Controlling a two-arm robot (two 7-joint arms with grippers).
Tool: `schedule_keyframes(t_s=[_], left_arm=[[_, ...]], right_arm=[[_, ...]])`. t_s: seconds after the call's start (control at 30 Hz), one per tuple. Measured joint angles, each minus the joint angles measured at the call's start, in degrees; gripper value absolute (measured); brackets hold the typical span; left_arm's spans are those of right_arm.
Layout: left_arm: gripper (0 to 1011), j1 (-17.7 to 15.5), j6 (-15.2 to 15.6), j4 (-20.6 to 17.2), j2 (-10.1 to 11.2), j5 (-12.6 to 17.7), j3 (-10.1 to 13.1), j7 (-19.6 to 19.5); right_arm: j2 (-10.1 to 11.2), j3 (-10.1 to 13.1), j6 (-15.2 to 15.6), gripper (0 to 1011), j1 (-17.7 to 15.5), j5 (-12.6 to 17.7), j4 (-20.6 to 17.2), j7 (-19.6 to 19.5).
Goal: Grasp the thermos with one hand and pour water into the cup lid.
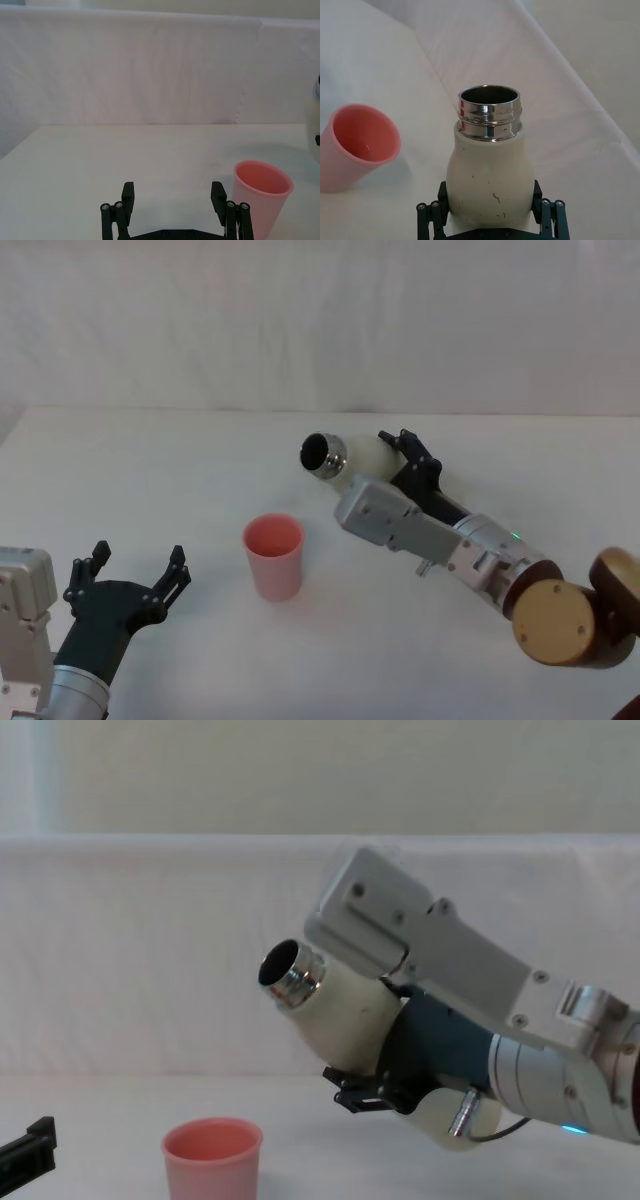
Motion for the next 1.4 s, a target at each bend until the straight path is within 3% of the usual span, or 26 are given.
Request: schedule_keyframes(t_s=[0.43,1.4], left_arm=[[1001,0.0,0.0,0.0,0.0,0.0,0.0,0.0],[1001,0.0,0.0,0.0,0.0,0.0,0.0,0.0]], right_arm=[[-1.09,-2.54,0.16,960,1.69,-7.78,2.52,-0.45],[-2.6,-3.59,0.43,960,2.28,-17.91,5.23,0.32]])
